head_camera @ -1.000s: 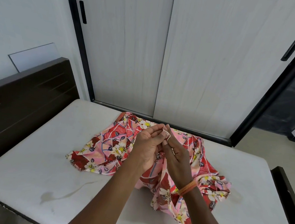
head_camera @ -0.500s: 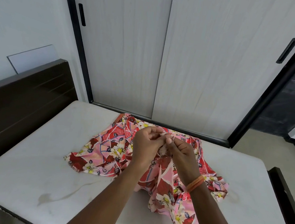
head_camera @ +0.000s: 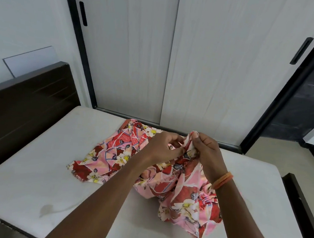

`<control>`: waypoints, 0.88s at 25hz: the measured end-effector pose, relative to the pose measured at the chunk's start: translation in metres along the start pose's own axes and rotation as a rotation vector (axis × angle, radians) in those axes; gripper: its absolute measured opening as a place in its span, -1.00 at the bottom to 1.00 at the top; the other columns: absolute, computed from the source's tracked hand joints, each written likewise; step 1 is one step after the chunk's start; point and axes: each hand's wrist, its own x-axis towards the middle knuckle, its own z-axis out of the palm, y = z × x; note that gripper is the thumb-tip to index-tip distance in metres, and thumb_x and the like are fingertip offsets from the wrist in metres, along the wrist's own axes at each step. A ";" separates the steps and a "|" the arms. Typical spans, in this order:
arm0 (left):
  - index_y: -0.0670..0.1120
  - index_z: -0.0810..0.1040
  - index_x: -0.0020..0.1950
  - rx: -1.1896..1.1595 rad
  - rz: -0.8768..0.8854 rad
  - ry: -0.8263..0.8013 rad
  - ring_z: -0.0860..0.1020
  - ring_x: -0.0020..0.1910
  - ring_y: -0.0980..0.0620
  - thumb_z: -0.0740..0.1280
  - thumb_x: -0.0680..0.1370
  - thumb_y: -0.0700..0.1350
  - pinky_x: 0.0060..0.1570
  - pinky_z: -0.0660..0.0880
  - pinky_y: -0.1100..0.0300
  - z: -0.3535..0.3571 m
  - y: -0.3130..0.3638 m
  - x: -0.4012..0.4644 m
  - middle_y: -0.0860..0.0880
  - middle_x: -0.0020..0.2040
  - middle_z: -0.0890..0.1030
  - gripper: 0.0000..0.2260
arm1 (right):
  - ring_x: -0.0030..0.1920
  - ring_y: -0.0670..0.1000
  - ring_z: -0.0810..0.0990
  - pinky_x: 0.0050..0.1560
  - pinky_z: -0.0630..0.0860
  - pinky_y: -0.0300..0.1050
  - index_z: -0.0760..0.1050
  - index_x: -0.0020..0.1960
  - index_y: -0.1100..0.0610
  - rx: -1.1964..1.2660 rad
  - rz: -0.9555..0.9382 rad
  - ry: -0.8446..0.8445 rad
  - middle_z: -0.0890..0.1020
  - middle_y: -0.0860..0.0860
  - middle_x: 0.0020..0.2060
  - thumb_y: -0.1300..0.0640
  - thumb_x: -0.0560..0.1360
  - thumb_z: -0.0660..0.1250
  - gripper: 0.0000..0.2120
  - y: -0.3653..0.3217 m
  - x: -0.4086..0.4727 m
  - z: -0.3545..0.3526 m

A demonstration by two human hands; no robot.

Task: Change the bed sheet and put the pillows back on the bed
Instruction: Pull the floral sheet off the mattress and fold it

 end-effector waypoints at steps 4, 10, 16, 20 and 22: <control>0.07 0.63 0.11 0.103 0.041 0.094 0.62 -0.27 0.33 0.46 0.47 0.01 -0.32 0.51 0.41 -0.003 -0.010 -0.006 0.24 -0.11 0.65 -0.77 | -0.07 0.34 0.63 0.01 0.59 0.21 0.63 -0.02 0.29 -0.060 -0.053 -0.049 0.66 0.31 -0.16 0.06 0.65 0.18 -0.64 -0.003 0.006 0.004; 0.08 0.63 -0.07 0.028 0.016 0.240 0.64 -0.42 0.13 0.43 0.52 0.07 -0.40 0.54 0.29 -0.002 -0.031 -0.008 0.19 -0.21 0.65 -0.91 | -0.13 0.07 0.72 -0.18 0.63 -0.21 0.67 0.05 0.12 -0.040 -0.092 -0.076 0.73 0.07 -0.18 0.03 0.64 0.18 -0.69 -0.006 0.012 0.009; 0.00 0.54 0.01 -0.320 -0.076 0.136 0.57 -0.33 0.18 0.32 0.61 -0.04 -0.24 0.52 0.27 0.011 -0.030 -0.004 0.10 -0.32 0.60 -0.95 | -0.05 0.15 0.70 0.00 0.64 0.00 0.67 0.02 0.10 -0.002 -0.019 -0.028 0.72 0.13 -0.14 0.00 0.65 0.14 -0.66 -0.002 0.009 0.003; 0.16 0.47 0.38 -0.251 -0.013 -0.047 0.56 -0.32 0.19 0.30 0.61 0.09 -0.24 0.50 0.30 0.025 -0.022 0.001 0.15 -0.36 0.58 -0.68 | 0.03 0.25 0.66 0.18 0.55 0.21 0.67 0.02 0.11 0.036 0.013 -0.063 0.69 0.22 -0.08 0.02 0.65 0.15 -0.66 -0.003 0.006 -0.005; 0.03 0.63 0.13 -0.213 0.025 -0.048 0.57 -0.29 0.23 0.29 0.64 -0.01 -0.24 0.49 0.32 0.029 -0.022 0.005 0.18 -0.30 0.62 -0.84 | 0.02 0.24 0.66 0.15 0.57 0.18 0.68 -0.02 0.07 0.028 0.018 -0.034 0.70 0.20 -0.09 -0.01 0.64 0.16 -0.66 -0.003 0.005 -0.012</control>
